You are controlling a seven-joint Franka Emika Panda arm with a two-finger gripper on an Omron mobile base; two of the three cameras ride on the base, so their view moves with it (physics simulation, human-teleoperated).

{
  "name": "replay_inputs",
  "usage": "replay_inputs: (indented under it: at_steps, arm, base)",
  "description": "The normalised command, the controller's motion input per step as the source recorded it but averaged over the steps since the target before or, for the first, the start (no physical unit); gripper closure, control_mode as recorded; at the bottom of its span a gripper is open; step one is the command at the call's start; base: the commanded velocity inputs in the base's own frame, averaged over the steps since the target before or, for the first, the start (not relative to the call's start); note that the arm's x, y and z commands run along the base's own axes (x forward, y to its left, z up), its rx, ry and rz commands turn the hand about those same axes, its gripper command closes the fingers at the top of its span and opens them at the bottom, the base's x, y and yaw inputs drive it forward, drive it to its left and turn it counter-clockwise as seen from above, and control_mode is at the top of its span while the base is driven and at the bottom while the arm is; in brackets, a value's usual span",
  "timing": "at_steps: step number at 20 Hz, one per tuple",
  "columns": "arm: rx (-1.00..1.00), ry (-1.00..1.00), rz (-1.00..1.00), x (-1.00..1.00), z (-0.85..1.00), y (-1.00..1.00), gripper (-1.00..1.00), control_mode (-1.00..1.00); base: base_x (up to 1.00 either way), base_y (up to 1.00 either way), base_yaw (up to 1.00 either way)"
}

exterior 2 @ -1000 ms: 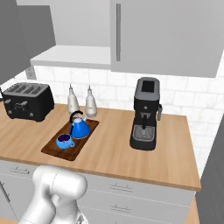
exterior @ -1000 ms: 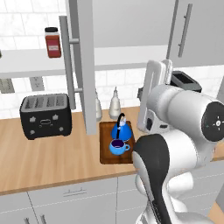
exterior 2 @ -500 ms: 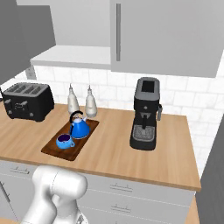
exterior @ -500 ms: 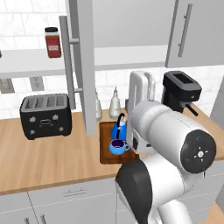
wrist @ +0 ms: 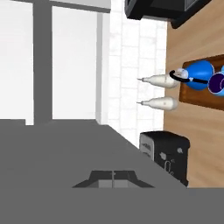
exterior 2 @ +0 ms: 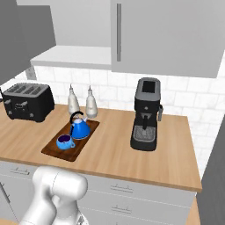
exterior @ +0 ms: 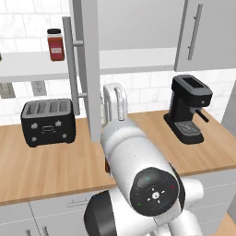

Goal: Pick the kettle from the counter and place it on the tray. Then pick the mug from the cabinet and place it on the tray. Then close the cabinet doors.

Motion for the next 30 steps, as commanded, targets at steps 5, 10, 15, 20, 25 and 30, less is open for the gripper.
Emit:
replay_inputs:
  at_steps: [5, 10, 15, 20, 25, 30]
  arm:
    - [-0.10, -0.01, -0.07, -0.04, -0.04, 0.57, 1.00, -1.00]
    - [-0.15, 0.00, -0.15, 0.00, -0.19, 0.77, 1.00, -1.00]
    - [-0.10, 0.00, -0.11, -0.11, 0.00, 0.58, 1.00, -1.00]
    - [-0.11, 0.01, -0.10, 0.00, -0.07, 0.55, 1.00, -1.00]
    - [-0.17, 0.04, -0.20, 0.83, -0.39, 0.54, 1.00, -1.00]
    - [-0.20, 0.02, -0.26, 1.00, -0.53, 0.11, 1.00, -1.00]
  base:
    - [0.00, 0.00, 0.00]
    - [0.00, 0.00, 0.00]
    - [0.00, 0.00, 0.00]
    - [0.00, 0.00, 0.00]
    - [0.00, 0.00, 0.00]
    - [0.00, 0.00, 0.00]
